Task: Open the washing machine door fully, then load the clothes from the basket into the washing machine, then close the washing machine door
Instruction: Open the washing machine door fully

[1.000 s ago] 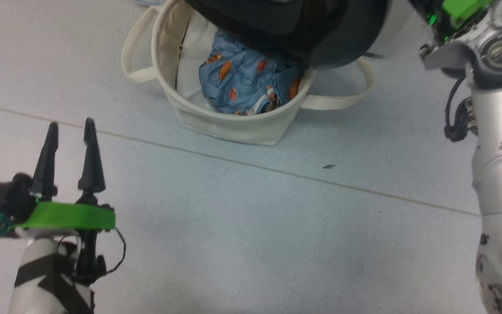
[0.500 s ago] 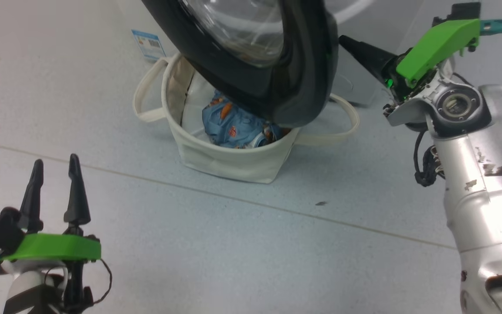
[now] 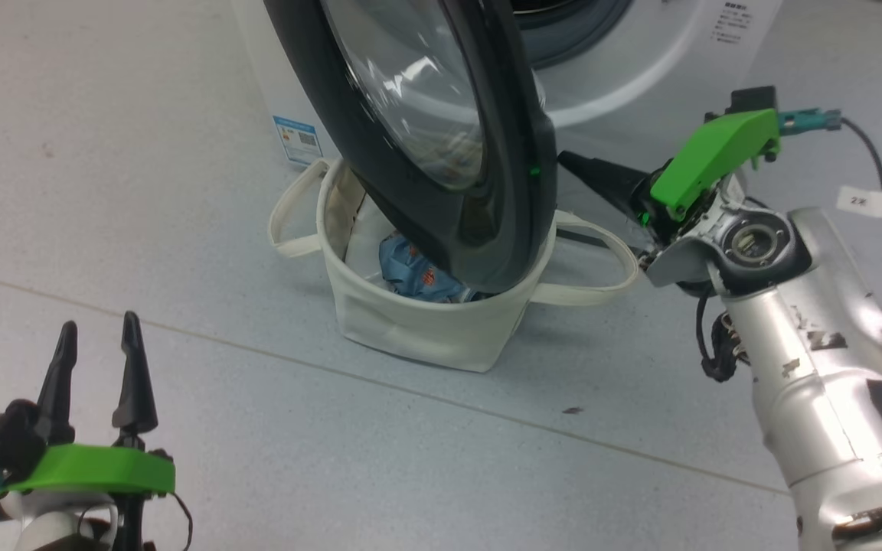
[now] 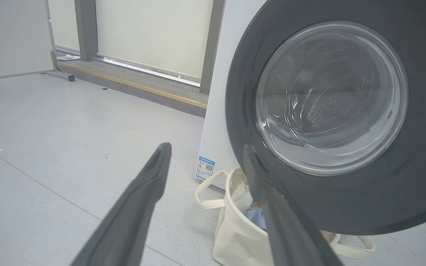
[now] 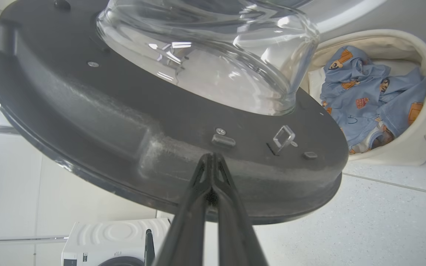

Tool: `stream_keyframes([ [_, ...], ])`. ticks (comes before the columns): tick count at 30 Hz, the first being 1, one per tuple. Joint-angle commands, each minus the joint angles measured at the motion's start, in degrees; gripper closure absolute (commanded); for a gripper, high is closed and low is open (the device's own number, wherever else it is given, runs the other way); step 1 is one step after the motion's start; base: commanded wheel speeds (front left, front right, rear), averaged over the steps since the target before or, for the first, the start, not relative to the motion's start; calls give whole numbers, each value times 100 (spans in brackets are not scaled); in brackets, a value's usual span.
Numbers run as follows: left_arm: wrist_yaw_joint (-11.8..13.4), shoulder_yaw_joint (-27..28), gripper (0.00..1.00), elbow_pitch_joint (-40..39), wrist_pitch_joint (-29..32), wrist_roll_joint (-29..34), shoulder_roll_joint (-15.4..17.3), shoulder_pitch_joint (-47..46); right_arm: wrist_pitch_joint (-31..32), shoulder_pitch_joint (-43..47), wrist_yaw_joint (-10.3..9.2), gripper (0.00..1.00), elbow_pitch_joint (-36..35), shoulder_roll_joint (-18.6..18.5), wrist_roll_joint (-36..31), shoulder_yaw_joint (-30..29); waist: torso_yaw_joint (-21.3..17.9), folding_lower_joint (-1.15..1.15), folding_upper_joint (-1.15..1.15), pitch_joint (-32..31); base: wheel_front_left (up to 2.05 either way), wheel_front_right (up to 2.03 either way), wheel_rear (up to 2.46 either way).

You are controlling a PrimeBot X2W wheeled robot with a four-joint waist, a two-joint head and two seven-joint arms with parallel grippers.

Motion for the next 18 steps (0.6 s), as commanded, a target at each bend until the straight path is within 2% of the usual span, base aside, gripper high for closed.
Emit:
stream_keyframes([
  [1,-34,187,0,-166,-34,78,201,7,-64,-39,43,100,-206,188,57,150,46,1,0,-73,0,0,0],
  [8,-34,140,0,-137,-34,97,209,99,-686,-7,43,100,-135,178,123,85,118,1,0,-194,0,0,0],
  [18,-34,56,0,-120,-34,76,212,30,-990,-164,43,100,322,112,2,221,273,1,0,-136,0,0,0],
])
